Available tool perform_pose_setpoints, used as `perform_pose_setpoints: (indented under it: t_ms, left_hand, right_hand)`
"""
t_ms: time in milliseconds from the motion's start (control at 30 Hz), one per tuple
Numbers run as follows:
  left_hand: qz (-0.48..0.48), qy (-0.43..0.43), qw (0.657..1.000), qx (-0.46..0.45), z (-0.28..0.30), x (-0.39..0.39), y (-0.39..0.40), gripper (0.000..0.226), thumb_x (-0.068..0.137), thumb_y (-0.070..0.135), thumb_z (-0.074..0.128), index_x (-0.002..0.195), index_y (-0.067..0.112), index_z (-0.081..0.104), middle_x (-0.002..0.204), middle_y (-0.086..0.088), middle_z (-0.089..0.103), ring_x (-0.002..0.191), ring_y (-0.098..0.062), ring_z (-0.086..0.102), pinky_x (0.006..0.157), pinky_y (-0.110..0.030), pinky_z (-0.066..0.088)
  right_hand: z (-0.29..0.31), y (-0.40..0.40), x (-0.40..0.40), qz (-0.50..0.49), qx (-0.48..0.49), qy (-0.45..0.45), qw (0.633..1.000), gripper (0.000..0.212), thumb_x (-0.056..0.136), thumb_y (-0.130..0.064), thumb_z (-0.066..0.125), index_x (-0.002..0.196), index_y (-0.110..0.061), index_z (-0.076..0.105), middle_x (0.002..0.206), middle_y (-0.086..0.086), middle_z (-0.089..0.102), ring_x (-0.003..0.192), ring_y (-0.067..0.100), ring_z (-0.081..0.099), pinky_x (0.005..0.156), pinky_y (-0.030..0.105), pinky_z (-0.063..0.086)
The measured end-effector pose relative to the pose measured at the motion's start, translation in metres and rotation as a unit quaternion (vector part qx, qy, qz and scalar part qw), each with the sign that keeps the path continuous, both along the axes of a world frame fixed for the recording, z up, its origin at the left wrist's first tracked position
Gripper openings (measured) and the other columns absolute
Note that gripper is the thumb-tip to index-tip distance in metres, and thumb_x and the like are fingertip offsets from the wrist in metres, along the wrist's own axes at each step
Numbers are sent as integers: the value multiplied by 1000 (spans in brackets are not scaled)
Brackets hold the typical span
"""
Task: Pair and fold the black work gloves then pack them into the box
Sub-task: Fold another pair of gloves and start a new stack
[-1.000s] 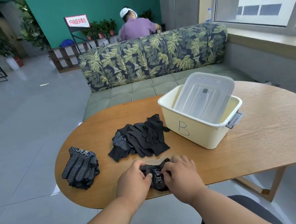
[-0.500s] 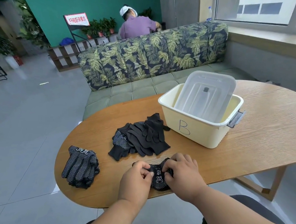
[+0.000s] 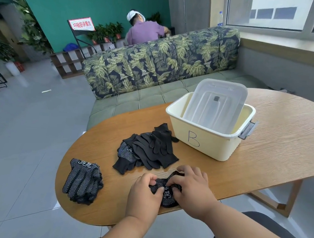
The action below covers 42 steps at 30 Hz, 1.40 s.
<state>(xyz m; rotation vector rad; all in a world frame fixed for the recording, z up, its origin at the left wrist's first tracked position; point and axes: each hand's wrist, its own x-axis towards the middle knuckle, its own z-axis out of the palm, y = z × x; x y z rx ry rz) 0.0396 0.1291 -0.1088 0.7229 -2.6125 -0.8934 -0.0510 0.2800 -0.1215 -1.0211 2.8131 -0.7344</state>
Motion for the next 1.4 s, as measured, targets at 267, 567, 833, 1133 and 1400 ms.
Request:
perform_pose_setpoints:
  t_ms: [267, 567, 833, 1133, 1400]
  left_hand:
    - [-73, -13, 989, -131, -5, -3, 0, 12, 93, 26, 67, 100, 34, 73, 97, 18, 64, 100, -12, 57, 87, -29, 49]
    - [-107, -33, 943, -313, -19, 12, 33, 69, 66, 64, 60, 127, 34, 64, 97, 5, 56, 97, -26, 53, 85, -47, 42]
    - [-75, -15, 961, -266, -29, 13, 42, 52, 67, 72, 61, 110, 42, 61, 105, 13, 56, 116, -26, 53, 104, -47, 28]
    - [-70, -13, 997, -36, -6, 12, 17, 33, 99, 59, 43, 77, 36, 53, 77, 21, 55, 96, -13, 52, 89, -40, 42]
    - [-46, -30, 986, 158, 2, -7, -11, 22, 98, 51, 62, 101, 33, 73, 90, 17, 77, 89, -5, 70, 84, -32, 56]
  right_hand:
    - [9, 5, -4, -85, 24, -42, 995, 74, 78, -68, 54, 147, -46, 37, 140, -9, 46, 133, 21, 39, 112, 41, 27]
    - [16, 11, -13, -124, -8, -120, 985, 33, 74, -56, 58, 96, -33, 64, 82, -8, 69, 89, 16, 63, 84, 33, 50]
    - [23, 19, -14, -43, -260, -388, 883, 17, 83, -20, 69, 77, -21, 54, 66, -1, 59, 62, 16, 55, 59, 32, 46]
    - [25, 24, -16, -58, -351, -402, 843, 28, 75, -30, 61, 100, -23, 69, 77, -1, 55, 69, 13, 49, 65, 31, 40]
    - [2, 9, -13, 1, -217, -255, 942, 44, 91, -35, 74, 132, -45, 61, 111, -14, 63, 85, 1, 63, 87, 21, 53]
